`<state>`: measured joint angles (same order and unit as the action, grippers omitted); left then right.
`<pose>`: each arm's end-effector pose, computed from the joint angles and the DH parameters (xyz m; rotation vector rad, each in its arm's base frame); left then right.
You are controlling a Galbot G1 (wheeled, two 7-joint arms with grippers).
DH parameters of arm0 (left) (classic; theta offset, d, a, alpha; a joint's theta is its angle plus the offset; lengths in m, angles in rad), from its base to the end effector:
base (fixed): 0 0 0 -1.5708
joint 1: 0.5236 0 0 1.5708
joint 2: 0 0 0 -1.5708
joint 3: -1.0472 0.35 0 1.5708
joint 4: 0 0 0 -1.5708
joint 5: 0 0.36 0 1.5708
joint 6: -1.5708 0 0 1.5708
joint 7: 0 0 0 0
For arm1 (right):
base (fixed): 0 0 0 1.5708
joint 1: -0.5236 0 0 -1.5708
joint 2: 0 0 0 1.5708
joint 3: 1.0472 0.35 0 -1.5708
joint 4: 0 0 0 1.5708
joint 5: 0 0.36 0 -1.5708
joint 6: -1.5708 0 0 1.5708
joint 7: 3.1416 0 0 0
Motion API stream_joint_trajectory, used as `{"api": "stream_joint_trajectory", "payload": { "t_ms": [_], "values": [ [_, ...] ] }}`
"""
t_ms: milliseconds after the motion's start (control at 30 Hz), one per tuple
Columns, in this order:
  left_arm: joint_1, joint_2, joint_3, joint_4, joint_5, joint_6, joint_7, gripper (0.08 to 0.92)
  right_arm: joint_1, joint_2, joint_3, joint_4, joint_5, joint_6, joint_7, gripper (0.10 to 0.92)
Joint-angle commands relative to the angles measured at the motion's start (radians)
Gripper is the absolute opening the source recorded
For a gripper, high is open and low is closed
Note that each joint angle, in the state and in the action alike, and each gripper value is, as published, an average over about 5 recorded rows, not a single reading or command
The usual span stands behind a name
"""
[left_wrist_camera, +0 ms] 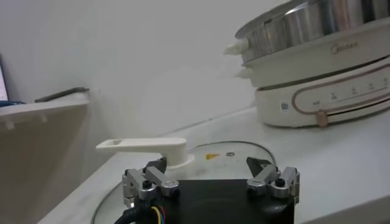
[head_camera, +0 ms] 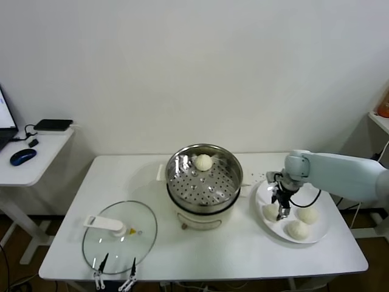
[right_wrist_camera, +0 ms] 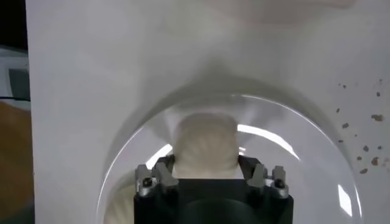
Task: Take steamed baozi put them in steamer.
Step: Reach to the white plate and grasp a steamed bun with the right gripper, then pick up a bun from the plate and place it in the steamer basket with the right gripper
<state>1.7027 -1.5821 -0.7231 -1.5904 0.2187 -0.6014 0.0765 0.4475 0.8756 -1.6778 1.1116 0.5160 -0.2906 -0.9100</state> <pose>0.0701 0.0674 -0.4875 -0.0555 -3.0421 -0.4358 0.5422 -0.1262 -0.2322 1.1988 -1.2267 1.1811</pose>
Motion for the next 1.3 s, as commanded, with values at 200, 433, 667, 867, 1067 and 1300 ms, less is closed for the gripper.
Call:
{"api": "stream_joint_trajectory", "payload": {
  "t_ms": [200,433,667,867,1067,1300],
  "values": [
    [0.0,0.006,0.006,-0.005,0.004,0.001,0.0,0.823,0.181,-0.032,-0.1,0.109,0.05,-0.002,-0.032,0.654],
    [0.008,0.014,0.005,-0.019,0.005,0.001,0.001,0.823,0.473,-0.028,-0.251,0.274,0.164,0.004,-0.078,0.653],
    [0.016,0.02,0.009,-0.027,0.018,0.003,0.004,0.823,0.752,0.055,-0.333,0.39,0.37,-0.003,-0.128,0.653],
    [0.018,0.017,0.016,-0.036,0.019,0.0,0.004,0.823,0.807,0.155,-0.279,0.394,0.47,-0.021,-0.138,0.653],
    [0.021,0.014,0.019,-0.047,0.021,0.0,0.006,0.823,0.733,0.267,-0.184,0.319,0.504,-0.049,-0.116,0.656],
    [0.017,0.013,0.016,-0.04,0.02,0.0,0.007,0.823,0.544,0.421,-0.094,0.153,0.489,-0.073,-0.088,0.656]
  ]
}}
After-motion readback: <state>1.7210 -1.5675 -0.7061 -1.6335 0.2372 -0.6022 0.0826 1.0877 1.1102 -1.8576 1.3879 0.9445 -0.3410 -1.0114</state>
